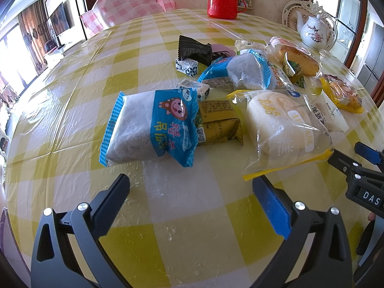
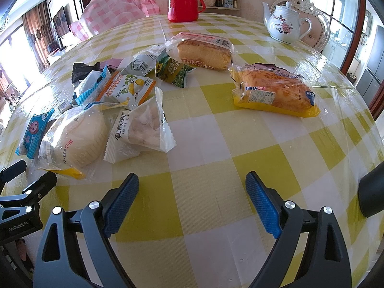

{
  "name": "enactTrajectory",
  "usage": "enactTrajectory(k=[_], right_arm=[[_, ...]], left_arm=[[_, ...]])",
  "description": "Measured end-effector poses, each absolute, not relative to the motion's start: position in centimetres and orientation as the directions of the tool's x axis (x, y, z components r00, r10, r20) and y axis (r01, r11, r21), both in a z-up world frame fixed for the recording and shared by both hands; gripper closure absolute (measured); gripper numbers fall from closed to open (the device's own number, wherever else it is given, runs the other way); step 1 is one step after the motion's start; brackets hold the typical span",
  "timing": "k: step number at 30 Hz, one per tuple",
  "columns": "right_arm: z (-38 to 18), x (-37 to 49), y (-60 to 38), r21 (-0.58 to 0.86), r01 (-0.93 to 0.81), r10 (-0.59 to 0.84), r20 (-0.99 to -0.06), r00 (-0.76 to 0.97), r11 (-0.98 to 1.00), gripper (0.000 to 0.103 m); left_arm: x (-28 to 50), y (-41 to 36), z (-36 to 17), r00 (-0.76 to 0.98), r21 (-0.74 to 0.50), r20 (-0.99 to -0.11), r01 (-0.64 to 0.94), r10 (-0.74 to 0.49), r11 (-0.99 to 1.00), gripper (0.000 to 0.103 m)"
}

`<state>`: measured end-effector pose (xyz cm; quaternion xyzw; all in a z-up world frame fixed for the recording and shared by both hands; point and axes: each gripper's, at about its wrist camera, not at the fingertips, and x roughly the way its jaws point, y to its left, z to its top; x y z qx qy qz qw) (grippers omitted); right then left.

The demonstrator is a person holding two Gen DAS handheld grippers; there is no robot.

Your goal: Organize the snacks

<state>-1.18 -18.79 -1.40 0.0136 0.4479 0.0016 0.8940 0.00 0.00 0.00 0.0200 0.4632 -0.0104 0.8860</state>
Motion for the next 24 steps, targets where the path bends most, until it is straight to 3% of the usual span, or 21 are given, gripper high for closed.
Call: enactTrajectory(k=[20,24], right_arm=[[-1.3,-1.2,-18.7,0.027,-0.003,0.024,-0.803,0.596,1.0,0.016],[-0.6,-2.2,-19.6,0.14,-0.023,0.124,-0.772,0.624,0.99,0.016]], left_arm=[[0.0,0.0,0.0,0.571,0.025,-0.821,0.039,-0.002,0.999,0.001],[0.0,0.0,0.0,0.57,0.025,-0.822,0.04,-0.002,0.999,0.001]])
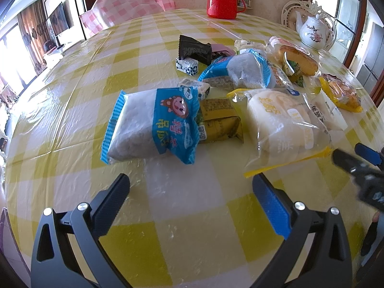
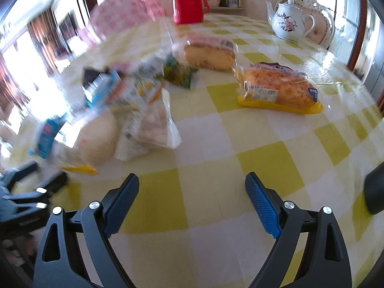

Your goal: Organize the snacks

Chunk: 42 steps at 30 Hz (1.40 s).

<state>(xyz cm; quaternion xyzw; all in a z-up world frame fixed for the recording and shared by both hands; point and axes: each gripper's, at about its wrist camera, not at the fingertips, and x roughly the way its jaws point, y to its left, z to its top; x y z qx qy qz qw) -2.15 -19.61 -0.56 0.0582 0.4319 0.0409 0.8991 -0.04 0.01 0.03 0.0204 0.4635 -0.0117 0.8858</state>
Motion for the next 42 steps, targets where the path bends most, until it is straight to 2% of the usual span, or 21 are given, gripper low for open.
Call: enactTrajectory(k=[3,9,14,19,21,23,27,28,31,32,36,39,42], right_arm=[[0.3,-2.5,-20.1,0.246,-0.043,0.214,-0.727,0.653,0.968,0.016],[1.3,-0.2,-17.9,0.153,-0.094,0.176,-0.724,0.667,0.984,0.016],[0.0,3.0,-15.8,0.042,-0.122,0.109,-0.782,0.613,0.992,0.016],[-0.9,3.9,-15.5,0.018,-0.137,0.097,-0.794,0.601,0.99,0.02],[-0.8,3.5,-15.4,0.014,-0.157,0.109,-0.781,0.614,0.988,0.047],[-0.8,3.0,-15.5,0.012,-0.169,0.117,-0.774,0.623,0.985,0.06],[-0.1,2.0,-16.3,0.03,-0.191,0.15,-0.743,0.653,0.981,0.062],[0.2,1.5,-16.6,0.03,-0.194,0.155,-0.728,0.667,0.98,0.062],[1.2,-0.1,-17.5,0.032,-0.201,0.165,-0.7,0.695,0.979,0.063],[1.5,-0.7,-17.9,0.035,-0.202,0.17,-0.69,0.703,0.979,0.063],[1.9,-2.9,-20.2,0.068,-0.175,0.175,-0.664,0.727,0.982,0.063],[2.1,-4.3,-21.9,0.111,-0.157,0.191,-0.642,0.742,0.981,0.063],[2.1,-5.3,-23.2,0.155,-0.15,0.214,-0.621,0.754,0.976,0.063]], left_arm=[[0.0,0.0,0.0,0.57,0.025,-0.822,0.041,-0.003,0.999,0.001],[-0.5,-0.2,0.0,0.57,0.025,-0.822,0.042,-0.003,0.999,0.001],[-0.7,-0.2,0.0,0.57,0.025,-0.821,0.042,-0.004,0.999,0.001],[-0.7,-0.2,0.0,0.571,0.024,-0.821,0.042,-0.004,0.999,0.001],[-0.7,-0.2,0.0,0.571,0.024,-0.821,0.042,-0.004,0.999,0.001],[-0.7,-0.2,0.0,0.571,0.024,-0.821,0.042,-0.004,0.999,0.001],[-0.8,-0.2,0.0,0.572,0.021,-0.82,0.041,-0.006,0.999,0.001],[-1.0,-0.1,0.1,0.576,0.009,-0.817,0.04,-0.016,0.999,0.003],[-2.0,0.0,0.7,0.61,-0.06,-0.787,0.075,-0.094,0.995,0.035],[-2.2,-0.5,0.8,0.61,-0.071,-0.784,0.091,-0.112,0.993,0.038],[-2.6,-3.7,1.6,0.61,-0.131,-0.761,0.19,-0.221,0.973,0.038],[-1.5,-6.2,2.7,0.616,-0.133,-0.754,0.196,-0.228,0.972,0.022],[0.6,-7.4,2.6,0.597,-0.125,-0.776,0.168,-0.202,0.978,0.02]])
